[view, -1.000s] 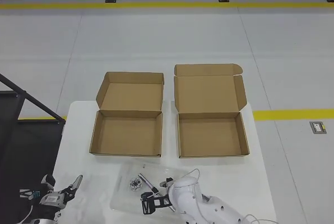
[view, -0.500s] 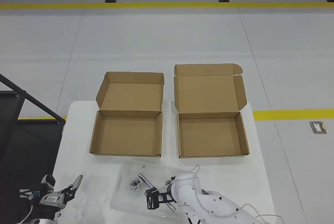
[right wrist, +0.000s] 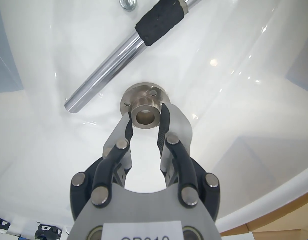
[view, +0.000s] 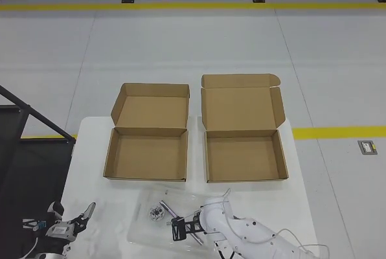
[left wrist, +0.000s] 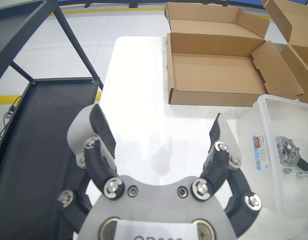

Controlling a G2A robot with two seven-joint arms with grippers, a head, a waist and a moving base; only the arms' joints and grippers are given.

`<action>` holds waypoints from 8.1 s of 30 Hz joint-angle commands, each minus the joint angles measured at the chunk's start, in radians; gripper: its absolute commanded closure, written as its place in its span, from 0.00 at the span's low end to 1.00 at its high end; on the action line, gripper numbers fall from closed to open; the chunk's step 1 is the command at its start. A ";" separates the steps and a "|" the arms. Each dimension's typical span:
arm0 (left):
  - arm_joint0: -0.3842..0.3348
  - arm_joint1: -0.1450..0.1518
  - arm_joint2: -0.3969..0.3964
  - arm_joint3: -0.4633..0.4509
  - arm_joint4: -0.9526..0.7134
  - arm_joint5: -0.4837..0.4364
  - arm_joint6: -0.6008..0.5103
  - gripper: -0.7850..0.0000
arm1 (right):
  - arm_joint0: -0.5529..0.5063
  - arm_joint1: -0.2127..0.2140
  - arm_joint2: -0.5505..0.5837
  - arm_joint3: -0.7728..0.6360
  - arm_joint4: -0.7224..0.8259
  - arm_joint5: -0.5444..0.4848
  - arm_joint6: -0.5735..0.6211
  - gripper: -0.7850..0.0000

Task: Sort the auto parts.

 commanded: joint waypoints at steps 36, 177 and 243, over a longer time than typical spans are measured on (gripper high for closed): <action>0.000 0.000 0.000 0.000 0.000 0.000 0.000 0.00 | -0.186 0.147 0.429 -0.452 -0.199 0.013 -0.409 1.00; 0.000 0.000 0.000 0.000 0.000 0.000 0.000 0.00 | -0.320 -0.156 0.344 -0.370 -0.316 0.592 -0.013 1.00; 0.146 0.025 -0.197 -0.332 0.305 -0.332 0.095 0.00 | -0.638 0.040 0.964 -0.650 -0.423 -0.178 -0.894 0.00</action>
